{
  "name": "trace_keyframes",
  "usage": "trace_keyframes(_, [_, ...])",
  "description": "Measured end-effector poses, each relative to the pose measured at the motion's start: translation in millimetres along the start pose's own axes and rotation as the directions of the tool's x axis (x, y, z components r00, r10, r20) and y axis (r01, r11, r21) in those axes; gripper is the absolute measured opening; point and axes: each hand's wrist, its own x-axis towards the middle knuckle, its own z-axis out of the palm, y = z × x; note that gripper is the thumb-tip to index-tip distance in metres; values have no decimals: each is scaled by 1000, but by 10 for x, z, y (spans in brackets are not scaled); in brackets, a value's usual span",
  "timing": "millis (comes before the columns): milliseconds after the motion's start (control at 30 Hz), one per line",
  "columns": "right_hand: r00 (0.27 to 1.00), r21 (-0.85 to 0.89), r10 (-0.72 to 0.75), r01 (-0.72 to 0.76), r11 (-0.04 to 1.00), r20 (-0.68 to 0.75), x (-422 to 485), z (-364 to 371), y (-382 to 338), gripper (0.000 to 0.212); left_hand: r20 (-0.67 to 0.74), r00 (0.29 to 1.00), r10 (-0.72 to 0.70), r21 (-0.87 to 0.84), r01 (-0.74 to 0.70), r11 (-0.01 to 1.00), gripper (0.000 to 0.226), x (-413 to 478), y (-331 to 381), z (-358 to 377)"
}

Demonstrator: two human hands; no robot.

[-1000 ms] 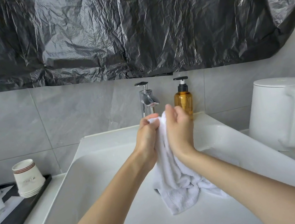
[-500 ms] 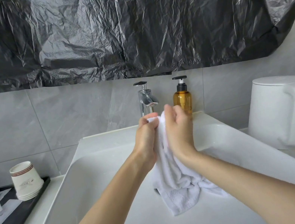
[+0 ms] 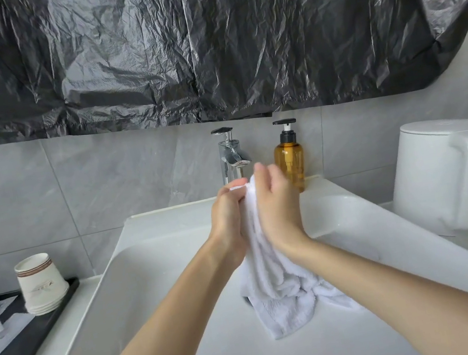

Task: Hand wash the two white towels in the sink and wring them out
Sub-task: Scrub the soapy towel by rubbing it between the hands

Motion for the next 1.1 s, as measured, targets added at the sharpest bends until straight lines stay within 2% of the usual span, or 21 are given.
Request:
trace_keyframes(67, [981,0,-93,94,996,172,-142,22,33,36,-10,1000,13,20,-13,1000,20,25,9,-40])
trace_keyframes(100, [985,6,-80,81,997,155,-82,26,36,37,-10,1000,7,17,-7,1000,17,32,3,-49])
trace_keyframes(200, [997,17,76,-76,997,-33,137,-1,-13,40,14,1000,-25,-6,25,1000,14,25,-34,-31])
trace_keyframes(333, [976,-56,-158,168,984,149,-107,-26,50,38,-8,1000,11,4,-11,1000,19,59,-28,-51])
trace_keyframes(433, [999,-38,-26,25,999,-30,118,-40,1,42,19,1000,-5,11,4,1000,17,52,-44,-34])
trace_keyframes(467, [999,-30,-13,12,999,-43,111,-34,18,42,24,1000,-13,8,12,1000,17,53,-39,-31])
trace_keyframes(567, [977,-43,-139,147,988,160,-112,-7,83,34,10,1000,15,23,-15,1000,28,72,-25,-77])
trace_keyframes(600, [977,-33,-132,139,990,167,-95,2,93,35,9,1000,12,32,-12,999,28,70,-27,-91])
trace_keyframes(700, [995,57,101,-100,993,-16,111,15,39,42,22,999,-42,11,42,999,21,29,-11,-60])
trace_keyframes(767, [999,49,41,-42,998,25,22,19,52,40,36,998,-48,-15,49,999,21,30,-4,-68])
trace_keyframes(833, [984,25,-44,40,999,175,-97,21,89,36,17,999,-30,4,30,1000,21,52,-12,-96])
trace_keyframes(867, [986,31,-23,19,999,162,-36,20,99,36,15,999,-43,7,43,999,20,47,-23,-88])
trace_keyframes(967, [978,67,190,-185,980,-81,187,-14,50,35,1,996,-86,1,86,996,27,-32,-44,-2])
trace_keyframes(1000, [983,68,164,-159,985,-82,151,-31,62,35,11,997,-82,0,82,997,28,-26,-54,3])
trace_keyframes(1100, [988,-7,-64,66,998,138,-51,-43,107,37,35,999,-34,44,32,999,20,36,-76,-49])
